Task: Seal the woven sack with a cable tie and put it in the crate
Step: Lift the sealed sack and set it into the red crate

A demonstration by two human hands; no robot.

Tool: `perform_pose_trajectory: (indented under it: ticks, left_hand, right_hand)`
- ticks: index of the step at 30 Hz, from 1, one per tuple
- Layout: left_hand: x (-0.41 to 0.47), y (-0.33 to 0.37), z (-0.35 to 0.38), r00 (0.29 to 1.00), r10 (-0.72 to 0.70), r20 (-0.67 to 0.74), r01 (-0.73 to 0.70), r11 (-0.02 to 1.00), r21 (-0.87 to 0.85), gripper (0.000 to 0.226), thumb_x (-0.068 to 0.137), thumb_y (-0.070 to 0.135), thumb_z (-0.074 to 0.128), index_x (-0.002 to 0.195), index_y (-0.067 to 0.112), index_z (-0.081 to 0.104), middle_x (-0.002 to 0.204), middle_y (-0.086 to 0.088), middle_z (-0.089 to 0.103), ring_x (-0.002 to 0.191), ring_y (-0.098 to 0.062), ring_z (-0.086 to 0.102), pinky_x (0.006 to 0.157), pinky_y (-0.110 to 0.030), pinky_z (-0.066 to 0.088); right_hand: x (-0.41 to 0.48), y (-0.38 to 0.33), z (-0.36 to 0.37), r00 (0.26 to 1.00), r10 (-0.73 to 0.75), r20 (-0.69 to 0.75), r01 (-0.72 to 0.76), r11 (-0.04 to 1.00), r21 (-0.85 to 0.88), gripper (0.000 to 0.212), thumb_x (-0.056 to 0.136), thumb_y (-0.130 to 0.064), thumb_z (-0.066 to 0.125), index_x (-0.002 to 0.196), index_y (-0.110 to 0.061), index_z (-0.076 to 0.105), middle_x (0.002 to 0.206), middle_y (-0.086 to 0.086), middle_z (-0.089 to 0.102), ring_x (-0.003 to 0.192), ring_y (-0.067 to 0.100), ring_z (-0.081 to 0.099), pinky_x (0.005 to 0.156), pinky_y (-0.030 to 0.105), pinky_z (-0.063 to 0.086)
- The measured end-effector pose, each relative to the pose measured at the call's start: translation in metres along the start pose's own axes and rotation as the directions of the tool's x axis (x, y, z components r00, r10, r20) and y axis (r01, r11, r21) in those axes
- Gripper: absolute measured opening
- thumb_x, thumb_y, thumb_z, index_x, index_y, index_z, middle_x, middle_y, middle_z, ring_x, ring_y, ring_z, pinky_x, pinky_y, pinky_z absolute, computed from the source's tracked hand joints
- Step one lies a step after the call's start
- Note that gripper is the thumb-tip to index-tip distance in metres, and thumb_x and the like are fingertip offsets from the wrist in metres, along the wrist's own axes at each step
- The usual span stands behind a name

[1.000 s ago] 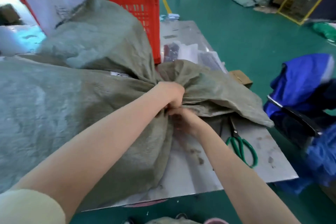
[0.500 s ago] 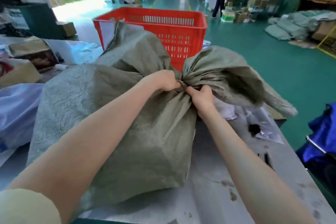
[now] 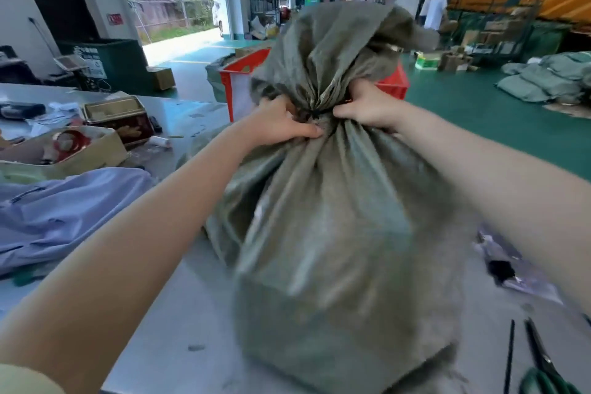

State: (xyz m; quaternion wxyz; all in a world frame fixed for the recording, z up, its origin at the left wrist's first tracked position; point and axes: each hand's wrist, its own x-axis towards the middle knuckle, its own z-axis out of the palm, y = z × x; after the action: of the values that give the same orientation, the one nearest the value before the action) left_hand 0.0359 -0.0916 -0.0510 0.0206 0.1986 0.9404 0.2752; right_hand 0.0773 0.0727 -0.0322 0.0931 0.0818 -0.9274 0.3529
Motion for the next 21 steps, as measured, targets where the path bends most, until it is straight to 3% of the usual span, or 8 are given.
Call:
perform_pose_trajectory:
  ticks: [3,6,10,12,14,16,18,21]
  left_hand:
    - [-0.001,-0.008,0.007,0.997,-0.066,-0.034,0.066,0.998,0.013,0.119,0.052,0.075,0.065,0.148,0.017,0.022,0.156,-0.010,0.025,0.144,-0.029,0.023,0.119,-0.041,0.022]
    - [0.006,-0.017,0.023,0.998,-0.063,0.001,0.062,0.995,-0.084,0.104,0.059,0.074,0.057,0.146,0.022,0.031,0.154,-0.007,0.032,0.142,-0.029,0.029,0.118,-0.041,0.024]
    - [0.012,-0.032,0.032,0.988,-0.151,0.011,0.151,0.988,-0.013,0.099,0.062,0.081,0.046,0.143,0.026,0.036,0.152,-0.012,0.035,0.139,-0.034,0.033,0.116,-0.044,0.026]
    - [0.013,-0.037,0.026,0.995,-0.093,0.036,0.096,0.990,-0.099,0.094,0.069,0.074,0.052,0.145,0.021,0.035,0.153,-0.007,0.035,0.140,-0.028,0.034,0.117,-0.039,0.026]
    - [0.014,-0.045,0.017,0.982,-0.043,0.184,0.071,0.987,-0.147,0.115,0.056,0.077,0.058,0.149,0.017,0.025,0.155,-0.002,0.031,0.141,-0.021,0.032,0.118,-0.035,0.025]
    - [0.014,-0.054,0.008,0.924,-0.098,0.369,0.096,0.995,0.024,0.128,0.055,0.073,0.066,0.152,0.015,0.007,0.159,-0.004,0.018,0.145,-0.021,0.023,0.119,-0.035,0.021]
    - [0.012,-0.061,0.006,0.909,-0.174,0.378,0.078,0.964,0.256,0.119,0.065,0.059,0.071,0.151,0.012,0.005,0.159,-0.006,0.018,0.145,-0.023,0.023,0.118,-0.033,0.022]
    - [0.008,-0.067,0.017,0.995,-0.052,0.091,0.024,0.957,0.289,0.071,0.071,0.043,0.073,0.132,0.014,0.051,0.135,-0.013,0.056,0.124,-0.030,0.052,0.103,-0.036,0.043]
  right_hand:
    - [0.011,-0.009,-0.004,0.997,0.012,0.072,-0.013,1.000,0.007,0.056,0.080,0.016,0.048,0.134,0.004,0.044,0.125,-0.004,0.047,0.115,0.008,0.045,0.095,0.004,0.040]
    - [0.020,-0.007,0.001,0.998,0.043,0.053,-0.039,0.996,-0.084,0.057,0.075,0.004,0.056,0.131,-0.003,0.051,0.131,0.005,0.057,0.123,0.020,0.052,0.107,0.030,0.040]
    - [0.022,-0.002,0.017,0.994,0.112,-0.009,-0.102,0.867,-0.487,0.053,0.085,-0.033,0.056,0.132,-0.009,0.048,0.134,0.017,0.056,0.122,0.035,0.053,0.098,0.038,0.045]
    - [0.018,0.001,0.020,0.975,0.223,-0.011,-0.198,0.843,-0.500,0.081,0.076,-0.066,0.051,0.137,-0.013,0.044,0.140,0.014,0.052,0.125,0.033,0.051,0.101,0.040,0.044]
    - [0.013,0.002,0.024,0.941,0.331,0.071,-0.253,0.827,-0.502,0.126,0.043,-0.094,0.045,0.142,-0.015,0.040,0.147,0.011,0.045,0.131,0.030,0.047,0.108,0.041,0.040]
    - [0.010,0.009,0.034,0.920,0.379,0.098,-0.275,0.803,-0.529,0.150,0.019,-0.100,0.041,0.143,-0.016,0.036,0.149,0.008,0.042,0.133,0.029,0.044,0.111,0.043,0.036]
    - [0.007,0.014,0.047,0.930,0.367,0.005,-0.320,0.815,-0.483,0.145,0.022,-0.097,0.045,0.143,-0.017,0.034,0.150,0.008,0.040,0.136,0.031,0.040,0.112,0.052,0.032]
    - [0.003,0.012,0.068,0.923,0.298,-0.243,-0.379,0.814,-0.441,0.098,0.059,-0.072,0.063,0.136,-0.015,0.042,0.142,0.008,0.048,0.133,0.032,0.042,0.109,0.054,0.032]
